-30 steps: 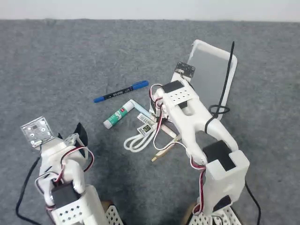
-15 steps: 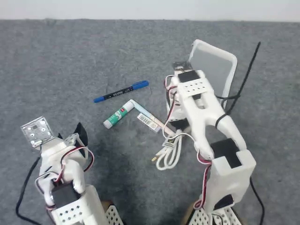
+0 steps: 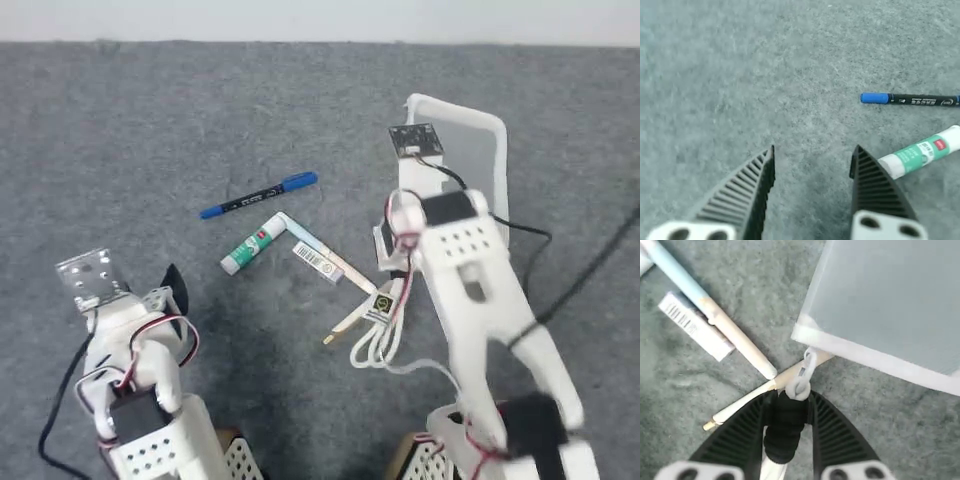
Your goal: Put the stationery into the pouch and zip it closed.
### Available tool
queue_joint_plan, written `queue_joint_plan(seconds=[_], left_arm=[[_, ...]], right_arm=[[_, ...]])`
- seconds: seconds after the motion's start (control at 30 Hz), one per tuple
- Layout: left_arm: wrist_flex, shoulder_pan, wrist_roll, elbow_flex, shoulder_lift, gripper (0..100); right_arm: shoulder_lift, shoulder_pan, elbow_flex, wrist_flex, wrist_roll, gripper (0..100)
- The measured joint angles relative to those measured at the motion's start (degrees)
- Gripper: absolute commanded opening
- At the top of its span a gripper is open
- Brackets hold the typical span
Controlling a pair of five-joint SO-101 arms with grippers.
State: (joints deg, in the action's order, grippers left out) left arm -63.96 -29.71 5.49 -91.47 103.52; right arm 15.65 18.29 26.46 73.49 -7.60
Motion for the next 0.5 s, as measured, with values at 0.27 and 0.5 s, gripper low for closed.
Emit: queue_joint_plan(seconds=[0.27,0.5], left_arm=[[0.0,3.6,-8.3,5.3,0.0,23],[-2.8,16.8,-8.3,15.7,0.0,26]], right_arm=[[13.9,0.0,7.6,-3.4,0.8,0.6],[26.7,-0.2,12.7,-3.6,3.8,0.6]])
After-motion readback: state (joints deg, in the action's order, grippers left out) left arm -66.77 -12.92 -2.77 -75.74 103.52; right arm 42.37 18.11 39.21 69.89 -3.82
